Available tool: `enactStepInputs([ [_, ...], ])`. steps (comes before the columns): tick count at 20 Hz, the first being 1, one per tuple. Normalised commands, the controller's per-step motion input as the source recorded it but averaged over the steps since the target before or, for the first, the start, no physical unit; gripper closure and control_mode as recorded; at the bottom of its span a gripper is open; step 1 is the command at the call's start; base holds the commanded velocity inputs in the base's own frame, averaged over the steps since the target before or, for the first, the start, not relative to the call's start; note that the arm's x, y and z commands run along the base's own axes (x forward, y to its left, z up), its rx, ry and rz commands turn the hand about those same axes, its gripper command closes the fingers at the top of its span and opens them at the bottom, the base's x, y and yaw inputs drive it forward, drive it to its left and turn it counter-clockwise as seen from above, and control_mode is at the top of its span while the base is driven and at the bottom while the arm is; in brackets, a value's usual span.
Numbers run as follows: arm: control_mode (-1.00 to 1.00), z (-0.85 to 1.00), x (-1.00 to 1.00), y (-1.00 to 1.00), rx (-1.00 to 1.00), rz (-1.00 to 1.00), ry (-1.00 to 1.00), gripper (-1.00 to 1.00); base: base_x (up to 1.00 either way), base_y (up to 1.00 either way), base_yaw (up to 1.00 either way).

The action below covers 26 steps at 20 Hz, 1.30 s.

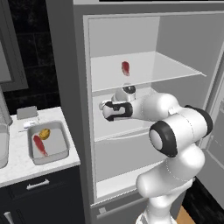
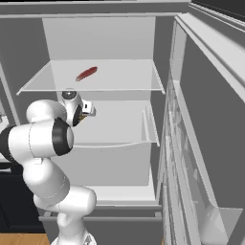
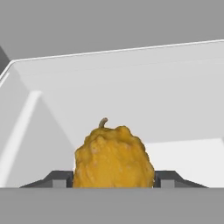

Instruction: Place one squash and one steak in each tupperware on the nearby counter, to pack two identical lunches.

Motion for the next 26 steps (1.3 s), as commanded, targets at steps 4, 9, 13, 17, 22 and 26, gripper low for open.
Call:
enactStepInputs([
  [4, -1.00, 0.00, -0.01, 0.00, 0.00, 0.00, 0.00, 1.00, 0.00, 0.00, 0.00],
  [9, -1.00, 0.00, -0.77, -0.18, 0.01, 0.00, -0.02, 1.00, 0.00, 0.00, 0.00],
  [13, -1.00, 0.05, -1.00, -0.48, 0.03, 0.00, -0.10, 1.00, 0.00, 0.00, 0.00],
  [17, -1.00, 0.77, -0.96, -0.52, 0.00, 0.00, 0.02, 1.00, 0.00, 0.00, 0.00],
  [22, -1.00, 1.00, -0.85, -0.31, -0.08, 0.07, 0.29, 1.00, 0.00, 0.00, 0.00],
  [26, -1.00, 1.00, -0.67, -0.02, -0.19, 0.12, 0.47, 1.00, 0.00, 0.00, 0.00],
])
